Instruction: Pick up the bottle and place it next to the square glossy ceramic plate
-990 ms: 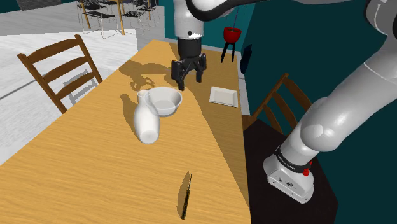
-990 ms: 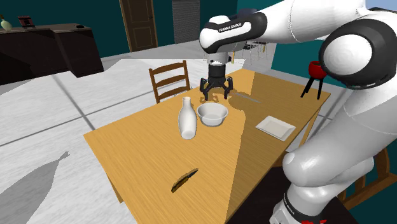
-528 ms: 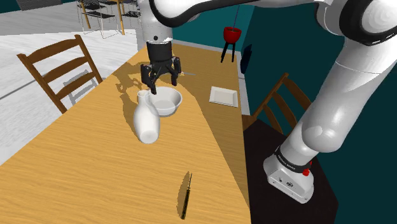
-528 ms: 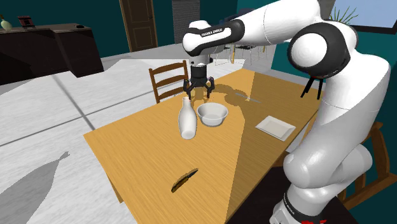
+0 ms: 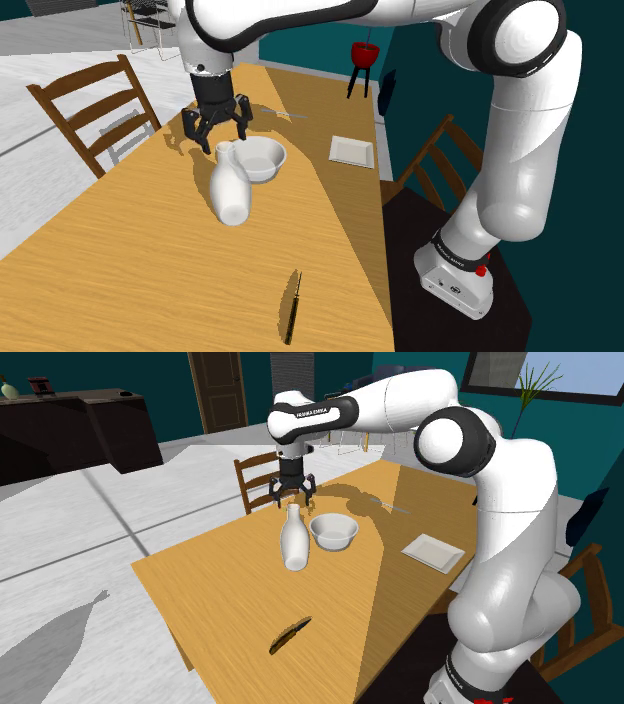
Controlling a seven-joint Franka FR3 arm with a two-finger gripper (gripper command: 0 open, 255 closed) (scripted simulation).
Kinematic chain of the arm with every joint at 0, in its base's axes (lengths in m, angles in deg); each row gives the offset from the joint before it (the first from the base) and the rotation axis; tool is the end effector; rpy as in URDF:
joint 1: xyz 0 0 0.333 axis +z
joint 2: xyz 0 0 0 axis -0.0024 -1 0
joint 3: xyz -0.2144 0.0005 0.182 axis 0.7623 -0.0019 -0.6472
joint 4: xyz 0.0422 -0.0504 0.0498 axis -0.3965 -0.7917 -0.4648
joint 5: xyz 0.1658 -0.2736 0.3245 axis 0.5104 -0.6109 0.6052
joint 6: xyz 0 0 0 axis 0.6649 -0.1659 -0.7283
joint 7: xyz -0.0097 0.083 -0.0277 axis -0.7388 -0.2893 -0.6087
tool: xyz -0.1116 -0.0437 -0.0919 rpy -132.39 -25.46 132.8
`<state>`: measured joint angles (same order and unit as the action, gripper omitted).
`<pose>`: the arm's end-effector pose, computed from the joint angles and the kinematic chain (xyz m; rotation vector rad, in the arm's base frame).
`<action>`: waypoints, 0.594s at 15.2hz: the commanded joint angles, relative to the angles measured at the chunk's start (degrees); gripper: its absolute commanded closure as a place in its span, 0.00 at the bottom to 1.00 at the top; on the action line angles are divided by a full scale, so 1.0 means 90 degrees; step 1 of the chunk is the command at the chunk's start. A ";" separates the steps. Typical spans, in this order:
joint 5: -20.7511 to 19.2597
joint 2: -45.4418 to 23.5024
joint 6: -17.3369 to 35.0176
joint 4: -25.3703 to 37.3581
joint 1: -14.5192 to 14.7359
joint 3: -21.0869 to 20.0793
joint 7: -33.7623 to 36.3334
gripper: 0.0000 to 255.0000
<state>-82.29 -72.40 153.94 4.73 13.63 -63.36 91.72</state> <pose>0.5631 0.4135 0.3612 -3.1267 -0.0950 0.2476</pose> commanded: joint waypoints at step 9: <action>-0.0024 -0.0034 0.0538 -0.0504 -0.0009 0.0012 0.0025 0.00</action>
<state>-82.53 -72.78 158.69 0.35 13.58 -63.24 91.96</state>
